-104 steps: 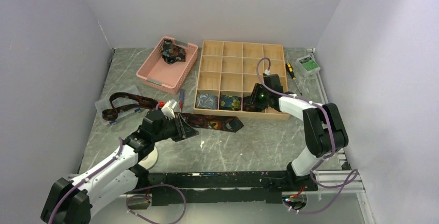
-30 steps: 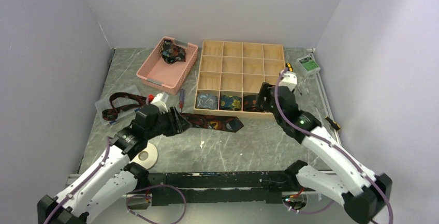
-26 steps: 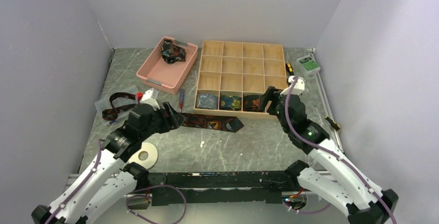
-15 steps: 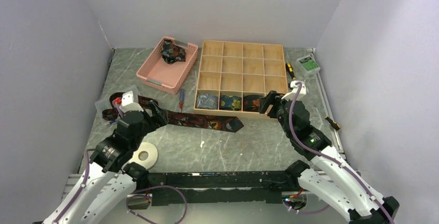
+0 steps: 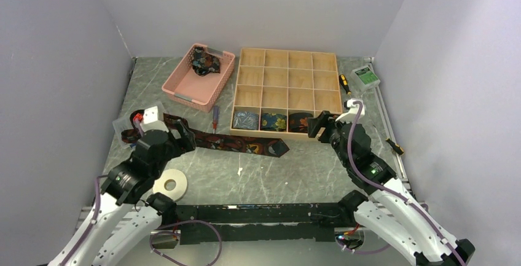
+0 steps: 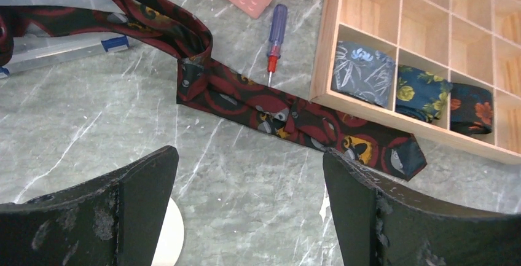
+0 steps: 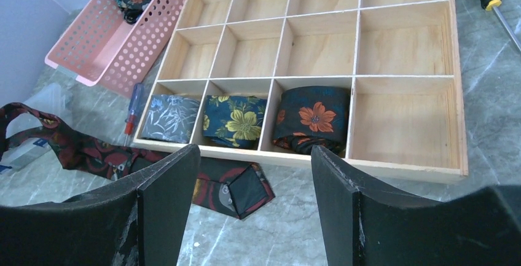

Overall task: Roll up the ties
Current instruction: Reset both arms

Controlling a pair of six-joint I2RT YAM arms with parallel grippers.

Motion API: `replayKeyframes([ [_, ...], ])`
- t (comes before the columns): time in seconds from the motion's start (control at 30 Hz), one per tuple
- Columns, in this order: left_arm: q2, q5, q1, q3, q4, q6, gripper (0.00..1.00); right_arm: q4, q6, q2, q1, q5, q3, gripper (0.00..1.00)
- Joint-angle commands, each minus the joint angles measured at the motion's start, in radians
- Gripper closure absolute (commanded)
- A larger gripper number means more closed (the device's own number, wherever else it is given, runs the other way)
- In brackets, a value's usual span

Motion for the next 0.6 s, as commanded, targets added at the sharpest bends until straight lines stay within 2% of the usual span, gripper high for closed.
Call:
replayKeyframes([
  [0.0,-0.071,0.013,-0.003,-0.003,0.013,0.036,0.06,0.047,0.007,-0.023,-0.002,0.002,-0.011,0.29],
  [0.17,-0.077,-0.025,-0.003,0.042,-0.06,0.057,0.06,0.081,-0.007,-0.012,-0.002,-0.032,-0.017,0.29],
  [0.57,-0.089,-0.046,-0.003,0.032,-0.056,0.051,0.06,0.077,-0.003,-0.003,-0.002,-0.05,-0.036,0.3],
])
